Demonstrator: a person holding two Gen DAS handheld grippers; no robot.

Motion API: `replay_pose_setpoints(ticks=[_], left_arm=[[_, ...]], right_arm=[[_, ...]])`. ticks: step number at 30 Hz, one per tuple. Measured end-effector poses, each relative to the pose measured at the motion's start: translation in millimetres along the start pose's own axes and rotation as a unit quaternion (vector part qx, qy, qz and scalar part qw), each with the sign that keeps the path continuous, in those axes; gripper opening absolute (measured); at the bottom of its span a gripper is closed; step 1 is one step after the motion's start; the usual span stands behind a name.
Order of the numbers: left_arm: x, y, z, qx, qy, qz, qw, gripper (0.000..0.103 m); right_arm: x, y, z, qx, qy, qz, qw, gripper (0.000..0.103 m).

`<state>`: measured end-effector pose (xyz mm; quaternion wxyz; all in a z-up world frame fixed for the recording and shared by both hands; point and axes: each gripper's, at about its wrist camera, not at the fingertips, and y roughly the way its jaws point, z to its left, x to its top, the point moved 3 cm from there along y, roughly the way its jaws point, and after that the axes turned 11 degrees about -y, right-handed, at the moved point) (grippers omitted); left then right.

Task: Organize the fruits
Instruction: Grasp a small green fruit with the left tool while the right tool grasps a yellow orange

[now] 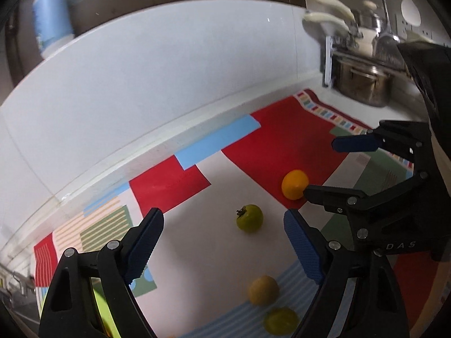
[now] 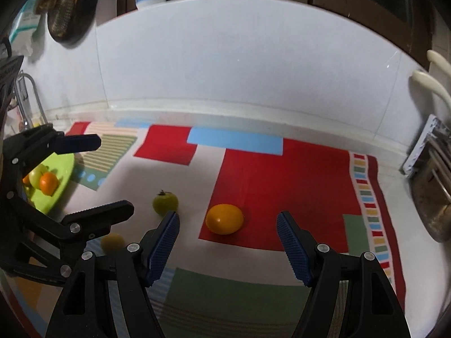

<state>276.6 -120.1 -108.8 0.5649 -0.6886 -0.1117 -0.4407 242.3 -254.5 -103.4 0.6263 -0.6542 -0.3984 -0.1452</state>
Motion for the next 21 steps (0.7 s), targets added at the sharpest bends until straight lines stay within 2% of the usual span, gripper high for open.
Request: replay_pose_setpoints(ticks=[8, 10, 12, 15, 21], left_arm=[[-3, 37, 2, -0.031, -0.004, 0.050, 0.9982, 0.077], [-3, 43, 3, -0.036, -0.008, 0.060, 0.9975, 0.069], [-4, 49, 2, -0.050, -0.015, 0.069, 0.9962, 0.068], [-4, 58, 2, -0.059, -0.023, 0.081, 0.9947, 0.061], [-6, 67, 0, -0.077, -0.037, 0.101, 0.9912, 0.035]], right_arm=[[-1, 31, -4, 0.021, -0.004, 0.024, 0.999, 0.067], [-3, 36, -5, 0.027, -0.001, 0.029, 0.999, 0.064], [-4, 42, -6, 0.034, 0.001, 0.036, 0.999, 0.061], [-5, 49, -7, 0.037, 0.003, 0.040, 0.999, 0.056], [-6, 55, -7, 0.059, 0.008, 0.041, 0.997, 0.043]])
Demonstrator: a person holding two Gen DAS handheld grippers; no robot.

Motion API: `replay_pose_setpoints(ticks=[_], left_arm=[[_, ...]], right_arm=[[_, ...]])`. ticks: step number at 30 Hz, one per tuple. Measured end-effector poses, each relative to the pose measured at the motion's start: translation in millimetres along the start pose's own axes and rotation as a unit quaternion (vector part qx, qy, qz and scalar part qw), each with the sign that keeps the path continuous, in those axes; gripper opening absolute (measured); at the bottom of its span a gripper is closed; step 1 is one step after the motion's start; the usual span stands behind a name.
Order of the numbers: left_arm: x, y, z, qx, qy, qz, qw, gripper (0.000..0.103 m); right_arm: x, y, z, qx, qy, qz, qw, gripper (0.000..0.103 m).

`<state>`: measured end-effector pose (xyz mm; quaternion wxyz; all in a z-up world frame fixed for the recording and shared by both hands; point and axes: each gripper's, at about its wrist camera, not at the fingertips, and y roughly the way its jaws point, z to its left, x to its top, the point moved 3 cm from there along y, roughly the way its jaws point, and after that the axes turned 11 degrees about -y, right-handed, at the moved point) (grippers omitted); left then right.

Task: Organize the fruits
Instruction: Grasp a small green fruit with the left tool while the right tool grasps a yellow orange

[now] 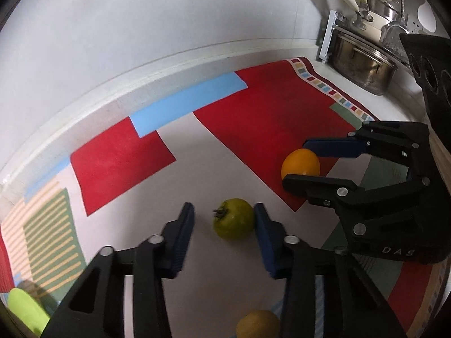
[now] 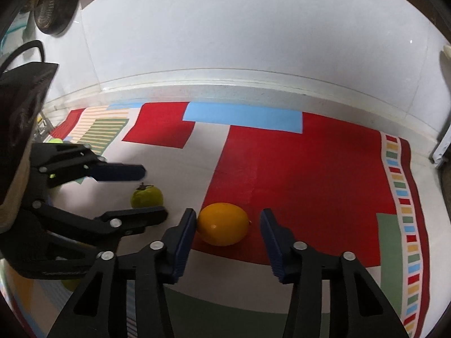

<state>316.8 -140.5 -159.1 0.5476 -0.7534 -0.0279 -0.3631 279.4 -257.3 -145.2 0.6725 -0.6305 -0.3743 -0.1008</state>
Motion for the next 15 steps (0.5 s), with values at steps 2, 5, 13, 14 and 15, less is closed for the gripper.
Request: replay_pose_setpoints(ticks=[2, 5, 13, 14, 15], left_arm=[[0, 0, 0, -0.001, -0.004, 0.001, 1.0000, 0.029], [0, -4, 0, 0.004, -0.012, -0.002, 0.9999, 0.029], [-5, -35, -4, 0.017, -0.027, -0.023, 0.9992, 0.028], [-6, -40, -4, 0.016, -0.031, -0.028, 0.9990, 0.028], [-8, -47, -4, 0.016, -0.035, -0.032, 0.9987, 0.028]], right_arm=[[0, 0, 1, 0.000, -0.002, -0.001, 1.000, 0.041], [-2, -1, 2, -0.003, 0.003, -0.002, 1.000, 0.041], [-4, -25, 9, -0.010, 0.012, -0.022, 1.000, 0.041], [-4, -31, 12, -0.011, 0.012, -0.026, 1.000, 0.041], [-4, -35, 13, -0.011, 0.012, -0.029, 0.999, 0.041]])
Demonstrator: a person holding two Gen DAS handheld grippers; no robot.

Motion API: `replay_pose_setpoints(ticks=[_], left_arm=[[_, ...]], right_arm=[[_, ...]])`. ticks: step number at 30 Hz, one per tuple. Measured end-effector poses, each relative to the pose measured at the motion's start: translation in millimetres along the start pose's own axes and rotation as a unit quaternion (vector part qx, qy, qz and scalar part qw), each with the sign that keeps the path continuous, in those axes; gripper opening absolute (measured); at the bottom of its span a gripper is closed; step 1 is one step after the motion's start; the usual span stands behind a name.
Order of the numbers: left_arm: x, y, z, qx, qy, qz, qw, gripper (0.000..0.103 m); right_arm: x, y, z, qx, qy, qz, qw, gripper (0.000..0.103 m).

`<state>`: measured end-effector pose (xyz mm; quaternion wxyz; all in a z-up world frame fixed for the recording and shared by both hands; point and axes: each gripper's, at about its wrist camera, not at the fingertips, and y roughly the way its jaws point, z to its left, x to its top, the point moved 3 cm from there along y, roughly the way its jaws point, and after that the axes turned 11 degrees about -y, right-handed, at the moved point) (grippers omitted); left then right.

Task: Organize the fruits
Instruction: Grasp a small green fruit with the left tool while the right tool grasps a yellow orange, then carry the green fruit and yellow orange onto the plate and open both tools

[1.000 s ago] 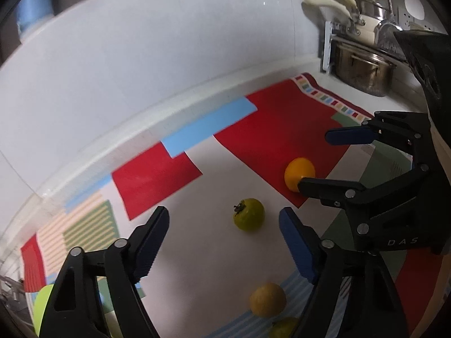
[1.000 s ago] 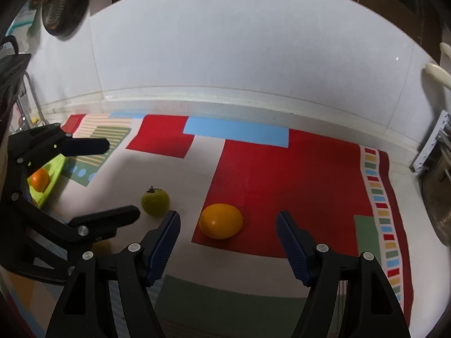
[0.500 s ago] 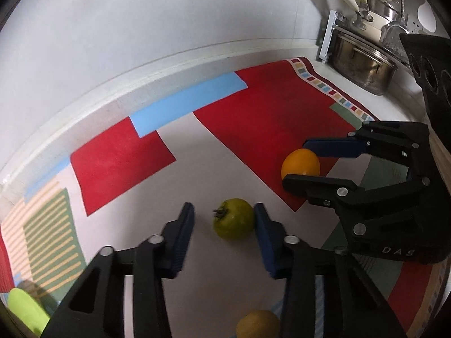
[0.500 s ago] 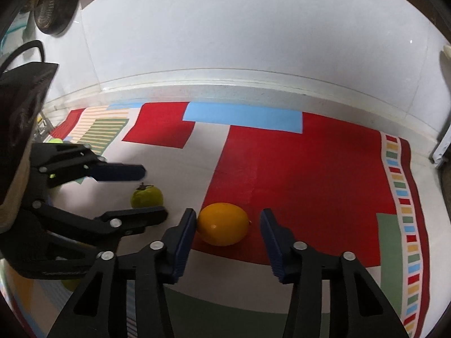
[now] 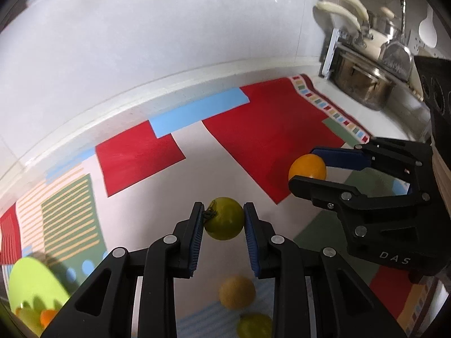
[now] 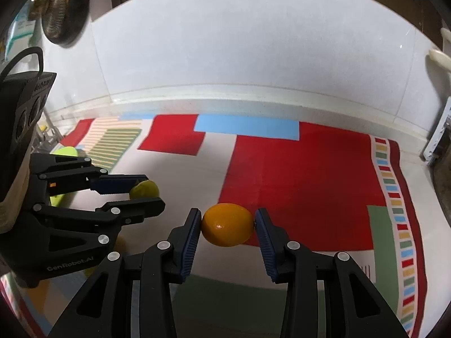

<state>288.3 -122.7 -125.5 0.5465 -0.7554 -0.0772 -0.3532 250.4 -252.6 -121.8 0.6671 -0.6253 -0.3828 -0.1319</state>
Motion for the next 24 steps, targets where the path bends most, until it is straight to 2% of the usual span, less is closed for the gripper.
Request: replay_pose_setpoints(ticks=[13, 24], left_arm=[[-19, -76, 7, 0.031, -0.046, -0.055, 0.9970, 0.028], [-44, -142, 25, 0.057, -0.082, -0.099, 0.9901, 0.028]], right_arm=[[7, -63, 33, -0.008, 0.004, -0.044, 0.999, 0.041], [20, -105, 82, 0.008, -0.009, -0.086, 0.996, 0.041]])
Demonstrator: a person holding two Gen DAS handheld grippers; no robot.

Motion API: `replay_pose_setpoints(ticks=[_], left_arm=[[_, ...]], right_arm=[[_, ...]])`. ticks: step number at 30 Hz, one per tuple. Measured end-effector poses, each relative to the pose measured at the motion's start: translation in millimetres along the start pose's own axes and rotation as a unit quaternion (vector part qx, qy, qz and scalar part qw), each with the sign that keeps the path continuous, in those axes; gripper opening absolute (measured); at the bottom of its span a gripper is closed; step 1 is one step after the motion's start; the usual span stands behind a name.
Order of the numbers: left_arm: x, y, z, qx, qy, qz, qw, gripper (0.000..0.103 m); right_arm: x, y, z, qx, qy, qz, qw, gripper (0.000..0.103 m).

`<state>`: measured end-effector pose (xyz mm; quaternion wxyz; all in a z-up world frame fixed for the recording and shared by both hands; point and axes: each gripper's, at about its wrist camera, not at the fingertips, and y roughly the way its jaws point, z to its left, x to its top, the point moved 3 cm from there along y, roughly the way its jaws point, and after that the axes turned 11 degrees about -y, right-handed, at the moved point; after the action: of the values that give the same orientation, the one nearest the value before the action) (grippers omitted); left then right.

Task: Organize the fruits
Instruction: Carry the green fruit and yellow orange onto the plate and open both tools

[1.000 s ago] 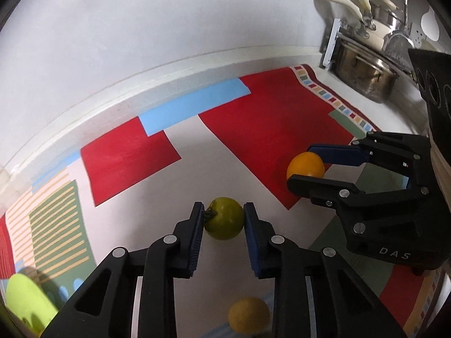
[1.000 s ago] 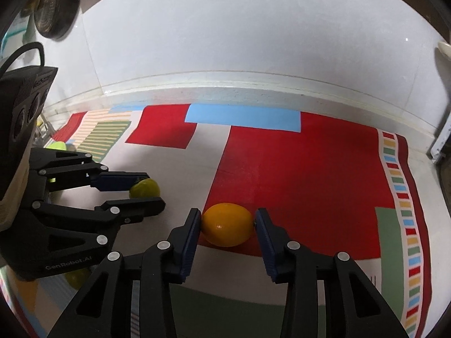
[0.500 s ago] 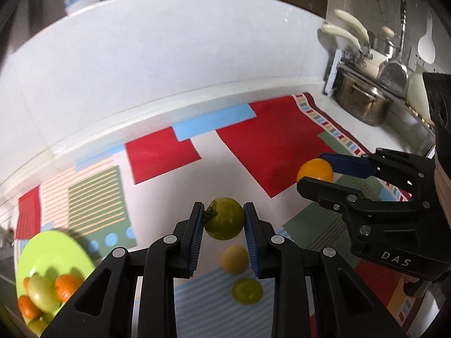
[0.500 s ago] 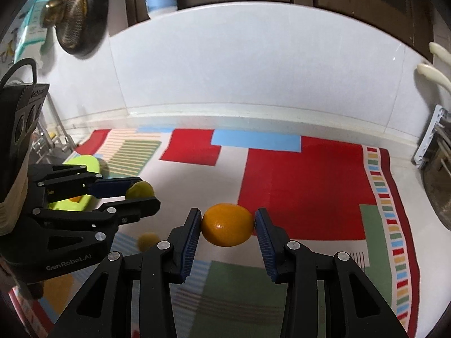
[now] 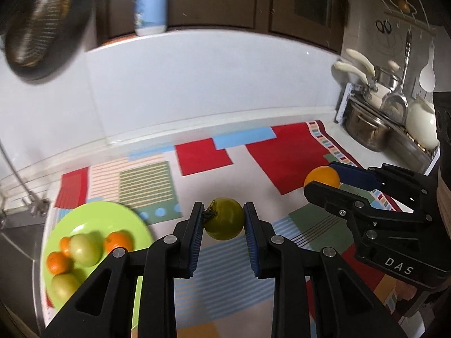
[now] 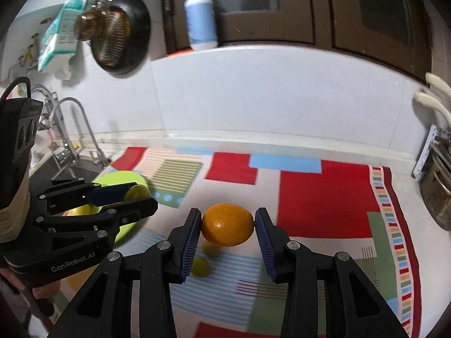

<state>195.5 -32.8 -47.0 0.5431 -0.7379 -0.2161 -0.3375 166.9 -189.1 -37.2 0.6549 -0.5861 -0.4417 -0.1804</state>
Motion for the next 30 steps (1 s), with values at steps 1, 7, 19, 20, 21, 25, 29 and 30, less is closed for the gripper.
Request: replay_pose_setpoints(ticks=[1, 7, 19, 20, 21, 25, 29, 30], left_arm=[[-2, -7, 4, 0.003, -0.003, -0.004, 1.0000, 0.028], [-11, -37, 29, 0.020, -0.016, -0.018, 0.9995, 0.028], [-24, -74, 83, 0.051, -0.042, -0.032, 0.9973, 0.028], [-25, -76, 88, 0.053, -0.043, -0.033, 0.9971, 0.028], [-26, -77, 93, 0.055, -0.044, -0.033, 0.9970, 0.028], [-28, -79, 113, 0.062, -0.050, -0.030, 0.9964, 0.028], [-30, -75, 131, 0.065, -0.055, -0.024, 0.9961, 0.028], [-31, -73, 135, 0.064, -0.056, -0.022, 0.9962, 0.028]], right_arm=[[2, -2, 4, 0.002, -0.003, -0.003, 1.000, 0.041], [11, -12, 37, 0.019, -0.014, -0.020, 1.000, 0.041], [27, -15, 103, 0.050, -0.037, -0.034, 0.997, 0.041], [29, -14, 108, 0.053, -0.040, -0.035, 0.997, 0.041], [31, -12, 113, 0.055, -0.042, -0.036, 0.997, 0.041], [36, -4, 131, 0.064, -0.047, -0.034, 0.996, 0.041], [37, 9, 147, 0.073, -0.050, -0.027, 0.996, 0.041], [37, 12, 151, 0.075, -0.050, -0.024, 0.996, 0.041]])
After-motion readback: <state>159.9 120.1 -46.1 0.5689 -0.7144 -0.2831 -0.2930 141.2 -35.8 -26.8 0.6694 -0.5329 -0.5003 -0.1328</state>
